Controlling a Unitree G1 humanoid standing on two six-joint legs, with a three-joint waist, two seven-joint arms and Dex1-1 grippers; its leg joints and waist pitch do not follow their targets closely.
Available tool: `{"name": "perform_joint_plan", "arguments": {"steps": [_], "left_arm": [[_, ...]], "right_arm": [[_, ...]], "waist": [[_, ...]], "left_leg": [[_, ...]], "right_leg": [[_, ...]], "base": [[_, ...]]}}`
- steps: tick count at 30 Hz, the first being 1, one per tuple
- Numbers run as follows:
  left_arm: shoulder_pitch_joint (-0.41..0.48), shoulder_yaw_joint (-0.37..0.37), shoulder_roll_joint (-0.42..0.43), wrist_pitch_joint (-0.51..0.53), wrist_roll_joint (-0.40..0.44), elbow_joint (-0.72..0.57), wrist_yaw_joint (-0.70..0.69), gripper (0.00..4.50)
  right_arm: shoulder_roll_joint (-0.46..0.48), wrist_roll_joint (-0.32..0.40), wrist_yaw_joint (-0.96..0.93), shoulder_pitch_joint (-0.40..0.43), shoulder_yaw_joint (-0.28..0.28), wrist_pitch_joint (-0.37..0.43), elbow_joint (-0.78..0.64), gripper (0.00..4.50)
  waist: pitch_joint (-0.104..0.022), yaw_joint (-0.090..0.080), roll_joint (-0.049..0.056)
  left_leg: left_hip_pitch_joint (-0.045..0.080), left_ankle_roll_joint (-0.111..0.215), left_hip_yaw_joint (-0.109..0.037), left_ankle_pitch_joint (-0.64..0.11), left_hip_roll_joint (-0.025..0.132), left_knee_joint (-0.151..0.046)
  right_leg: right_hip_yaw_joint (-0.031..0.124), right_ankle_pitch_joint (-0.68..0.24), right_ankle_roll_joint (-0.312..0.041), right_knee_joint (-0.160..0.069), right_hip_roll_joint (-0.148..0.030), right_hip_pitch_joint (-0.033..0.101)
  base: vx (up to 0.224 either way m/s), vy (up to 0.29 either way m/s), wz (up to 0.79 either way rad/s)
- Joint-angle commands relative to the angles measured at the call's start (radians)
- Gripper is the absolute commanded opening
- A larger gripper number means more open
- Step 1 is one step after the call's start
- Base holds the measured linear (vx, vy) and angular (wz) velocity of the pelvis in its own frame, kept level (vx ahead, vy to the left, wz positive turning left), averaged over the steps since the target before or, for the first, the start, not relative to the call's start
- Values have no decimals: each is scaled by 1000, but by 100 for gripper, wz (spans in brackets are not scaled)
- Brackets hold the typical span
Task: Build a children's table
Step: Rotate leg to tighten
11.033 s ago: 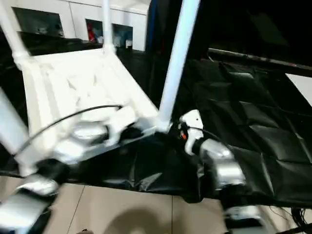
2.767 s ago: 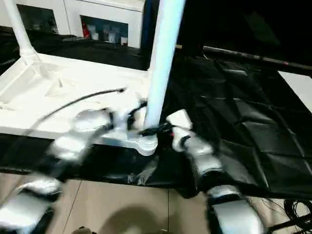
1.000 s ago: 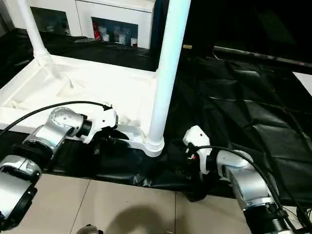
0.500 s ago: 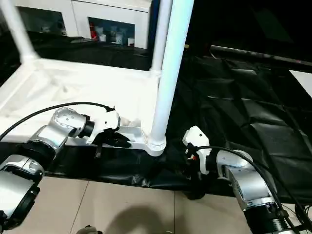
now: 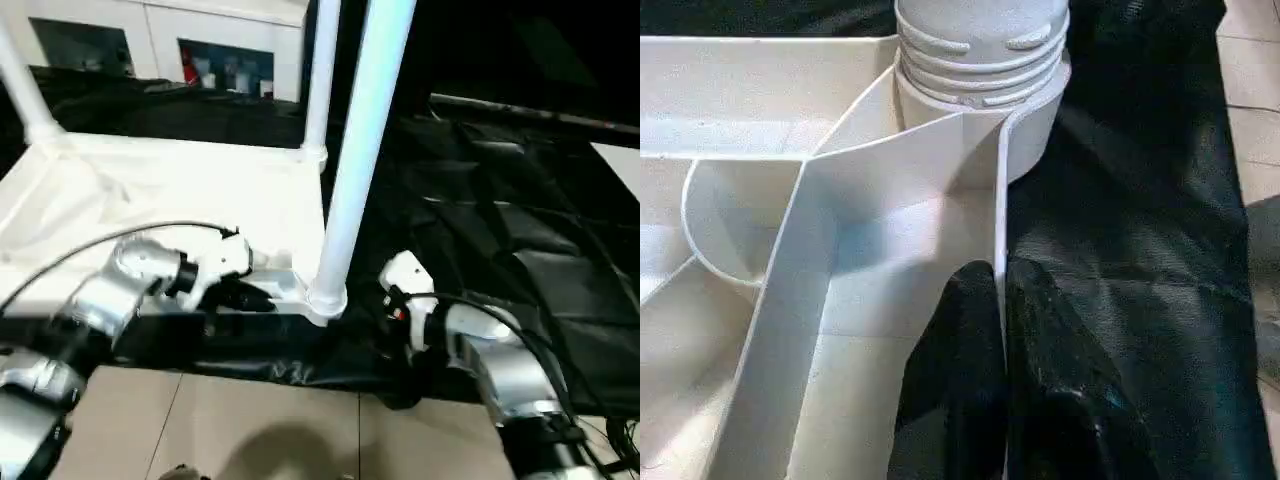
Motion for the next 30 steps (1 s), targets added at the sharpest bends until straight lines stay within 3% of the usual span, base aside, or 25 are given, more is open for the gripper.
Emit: {"name": "perform_joint_plan", "arguments": {"steps": [1, 4, 11, 27, 30], "left_arm": [[37, -9, -12, 37, -25, -9, 2, 4], [46, -9, -7, 52, -20, -32, 7, 4], [75, -12, 12, 121, -19, -122, 23, 4], [81, -8, 28, 134, -19, -138, 39, 0], [82, -5, 30, 134, -23, -138, 38, 0]], "right_arm": [[5, 16, 2, -19, -13, -3, 11, 450], [10, 15, 17, -29, -1, 2, 22, 450], [43, -21, 3, -74, 21, -45, 103, 450], [65, -22, 29, -113, 32, -68, 169, 322], [68, -14, 34, -116, 27, -76, 173, 316]], "waist": [[-63, 4, -11], [-64, 2, -10], [-70, -2, -6], [-67, -5, -10], [-67, -5, -11]], "left_leg": [[-1, 28, 8, -220, -6, -65], [-2, 30, 7, -211, -5, -65], [-4, 41, 11, -150, -8, -61], [-4, 34, 10, -179, -8, -63], [-3, 32, 10, -186, -8, -62]], "right_leg": [[35, -298, -166, -89, -66, 44], [35, -285, -161, -87, -66, 44], [35, -135, -206, -72, -60, 47], [35, -186, -191, -77, -61, 47], [35, -204, -186, -79, -62, 47]], "base": [[0, 0, 0], [0, 0, 0], [0, 0, 0], [0, 0, 0], [0, 0, 0]]}}
